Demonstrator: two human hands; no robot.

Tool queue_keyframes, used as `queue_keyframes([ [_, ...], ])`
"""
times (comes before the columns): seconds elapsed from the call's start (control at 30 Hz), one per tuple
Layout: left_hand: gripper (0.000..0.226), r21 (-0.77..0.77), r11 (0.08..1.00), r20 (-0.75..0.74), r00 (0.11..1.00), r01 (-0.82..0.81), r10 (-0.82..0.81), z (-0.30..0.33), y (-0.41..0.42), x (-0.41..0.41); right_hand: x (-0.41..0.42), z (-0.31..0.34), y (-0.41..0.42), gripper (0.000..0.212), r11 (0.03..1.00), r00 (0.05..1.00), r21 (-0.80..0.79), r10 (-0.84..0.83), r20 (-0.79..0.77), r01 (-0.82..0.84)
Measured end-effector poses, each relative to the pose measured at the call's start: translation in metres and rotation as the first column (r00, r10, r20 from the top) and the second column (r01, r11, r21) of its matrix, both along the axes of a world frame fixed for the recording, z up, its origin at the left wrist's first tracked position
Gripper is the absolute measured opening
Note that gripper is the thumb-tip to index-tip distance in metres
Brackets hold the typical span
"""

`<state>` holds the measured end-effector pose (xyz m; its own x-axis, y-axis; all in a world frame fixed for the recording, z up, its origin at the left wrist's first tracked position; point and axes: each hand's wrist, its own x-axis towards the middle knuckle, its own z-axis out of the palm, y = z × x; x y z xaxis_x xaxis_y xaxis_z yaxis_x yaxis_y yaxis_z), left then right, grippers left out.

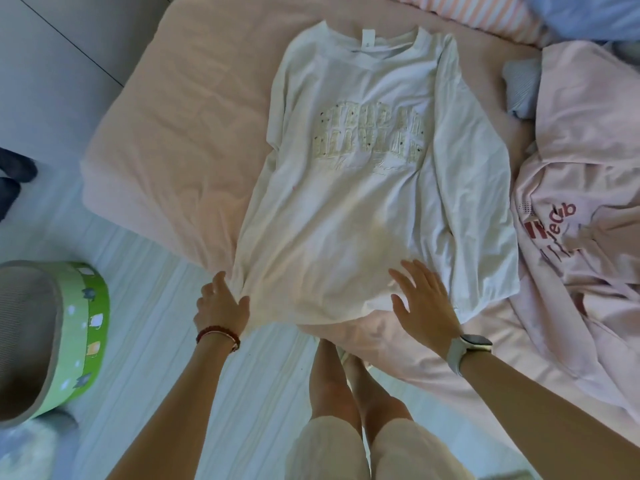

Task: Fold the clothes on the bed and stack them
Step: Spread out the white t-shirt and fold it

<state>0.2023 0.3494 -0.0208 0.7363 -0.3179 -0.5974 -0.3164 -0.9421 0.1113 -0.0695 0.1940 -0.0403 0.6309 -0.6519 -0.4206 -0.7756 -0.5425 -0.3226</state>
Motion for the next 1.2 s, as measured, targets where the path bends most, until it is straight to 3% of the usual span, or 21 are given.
queue_keyframes([
  [0.1,0.058,-0.130,0.977,0.051,0.985,0.171,-0.166,-0.003,-0.017,-0.033,-0.013,0.003,-0.002,0.046,0.962,0.979,-0.184,-0.191,0.074,0.202],
  [0.17,0.057,-0.188,0.934,0.043,0.953,0.302,-0.299,-0.006,-0.035,-0.059,-0.021,0.005,-0.008,0.055,0.907,0.930,-0.214,-0.367,0.026,0.364],
  [0.27,0.058,-0.248,0.861,-0.018,0.887,0.444,-0.462,-0.011,-0.064,-0.095,-0.031,0.001,-0.020,0.067,0.810,0.802,-0.076,-0.586,-0.114,0.581],
  [0.33,0.059,-0.290,0.802,-0.056,0.827,0.522,-0.559,-0.013,-0.082,-0.115,-0.038,-0.006,-0.028,0.053,0.763,0.755,-0.005,-0.640,-0.141,0.646],
  [0.43,0.058,-0.347,0.716,-0.095,0.736,0.606,-0.670,-0.017,-0.104,-0.139,-0.048,-0.014,-0.039,0.024,0.673,0.677,0.090,-0.736,-0.024,0.734],
  [0.53,0.057,-0.346,0.648,-0.088,0.664,0.679,-0.743,-0.020,-0.120,-0.152,-0.060,-0.004,-0.051,0.014,0.511,0.487,0.304,-0.860,0.155,0.804],
  [0.7,0.068,-0.287,0.517,-0.069,0.521,0.806,-0.851,-0.023,-0.142,-0.169,-0.096,0.032,-0.085,0.009,0.663,0.576,0.267,-0.744,0.339,0.699],
  [0.77,0.072,-0.246,0.528,-0.111,0.517,0.813,-0.849,-0.026,-0.147,-0.175,-0.103,0.043,-0.107,0.009,0.693,0.603,0.280,-0.719,0.346,0.664],
  [0.83,0.073,-0.189,0.562,-0.178,0.535,0.805,-0.826,-0.029,-0.150,-0.178,-0.113,0.051,-0.128,0.011,0.688,0.612,0.195,-0.717,0.334,0.699],
  [0.87,0.073,-0.159,0.567,-0.206,0.535,0.808,-0.819,-0.031,-0.151,-0.178,-0.120,0.054,-0.138,0.014,0.655,0.599,0.084,-0.729,0.332,0.751],
  [0.97,0.066,-0.114,0.533,-0.193,0.507,0.838,-0.840,-0.035,-0.151,-0.178,-0.147,0.060,-0.157,0.025,0.412,0.478,-0.265,-0.835,0.274,0.872],
  [1.03,0.065,-0.087,0.491,-0.137,0.478,0.867,-0.868,-0.037,-0.149,-0.181,-0.152,0.059,-0.149,0.039,0.378,0.468,-0.342,-0.852,0.236,0.860],
  [1.1,0.067,-0.069,0.432,-0.067,0.428,0.899,-0.901,-0.039,-0.148,-0.188,-0.139,0.050,-0.124,0.039,0.500,0.572,-0.288,-0.769,0.287,0.817],
  [1.17,0.065,-0.069,0.358,-0.014,0.358,0.931,-0.934,-0.042,-0.147,-0.196,-0.123,0.035,-0.090,0.031,0.629,0.628,-0.101,-0.725,0.283,0.771],
  [1.2,0.063,-0.072,0.327,-0.002,0.327,0.942,-0.945,-0.043,-0.147,-0.201,-0.117,0.026,-0.076,0.032,0.640,0.622,0.001,-0.747,0.235,0.768],
])
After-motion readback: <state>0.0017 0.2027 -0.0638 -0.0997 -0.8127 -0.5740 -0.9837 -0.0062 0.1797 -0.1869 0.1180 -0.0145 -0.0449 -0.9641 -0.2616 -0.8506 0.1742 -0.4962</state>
